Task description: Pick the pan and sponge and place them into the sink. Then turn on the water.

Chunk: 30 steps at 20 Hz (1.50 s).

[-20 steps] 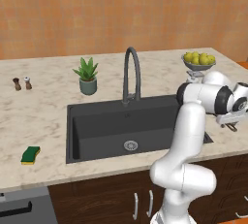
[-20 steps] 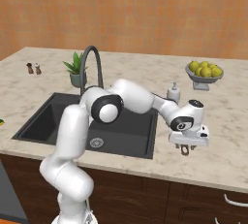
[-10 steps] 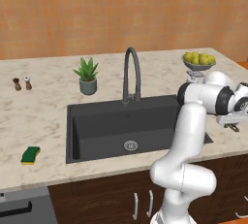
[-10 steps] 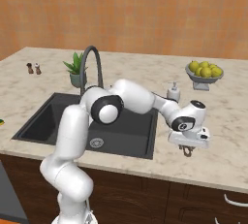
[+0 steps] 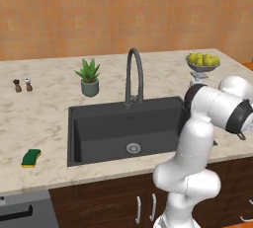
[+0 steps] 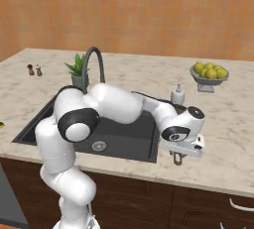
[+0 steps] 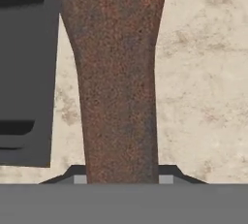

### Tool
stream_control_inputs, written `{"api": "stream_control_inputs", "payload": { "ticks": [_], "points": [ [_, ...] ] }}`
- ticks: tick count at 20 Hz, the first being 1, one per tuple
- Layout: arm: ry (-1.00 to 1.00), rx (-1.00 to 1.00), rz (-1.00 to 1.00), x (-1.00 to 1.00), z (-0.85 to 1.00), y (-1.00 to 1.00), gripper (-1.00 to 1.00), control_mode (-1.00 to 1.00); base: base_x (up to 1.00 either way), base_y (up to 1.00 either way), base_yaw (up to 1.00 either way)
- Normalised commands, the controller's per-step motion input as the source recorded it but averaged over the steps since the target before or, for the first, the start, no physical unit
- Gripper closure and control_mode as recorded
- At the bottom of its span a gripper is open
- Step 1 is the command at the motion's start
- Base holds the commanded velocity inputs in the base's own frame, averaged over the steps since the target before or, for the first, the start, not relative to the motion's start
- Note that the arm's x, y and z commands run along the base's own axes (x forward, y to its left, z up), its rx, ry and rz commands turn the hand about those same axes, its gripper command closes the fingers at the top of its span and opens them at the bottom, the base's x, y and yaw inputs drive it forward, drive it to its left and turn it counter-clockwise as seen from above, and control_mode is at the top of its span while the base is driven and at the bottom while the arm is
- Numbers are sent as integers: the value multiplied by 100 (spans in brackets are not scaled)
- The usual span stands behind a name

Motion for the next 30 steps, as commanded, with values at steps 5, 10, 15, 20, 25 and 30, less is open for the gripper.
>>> {"api": "stream_control_inputs", "payload": {
  "ticks": [5,10,15,20,25,30],
  "points": [
    [-16,0,14,-26,94,89,100,-100,0,0,0],
    [10,-8,28,0,26,100,100,-100,0,0,0],
    [30,-14,36,4,1,97,100,-100,0,0,0],
    [29,-1,48,21,-2,59,100,-100,0,0,0],
    [27,0,46,52,-23,0,100,-100,0,0,0],
    [11,1,41,72,-27,0,100,-100,0,0,0]
  ]
}}
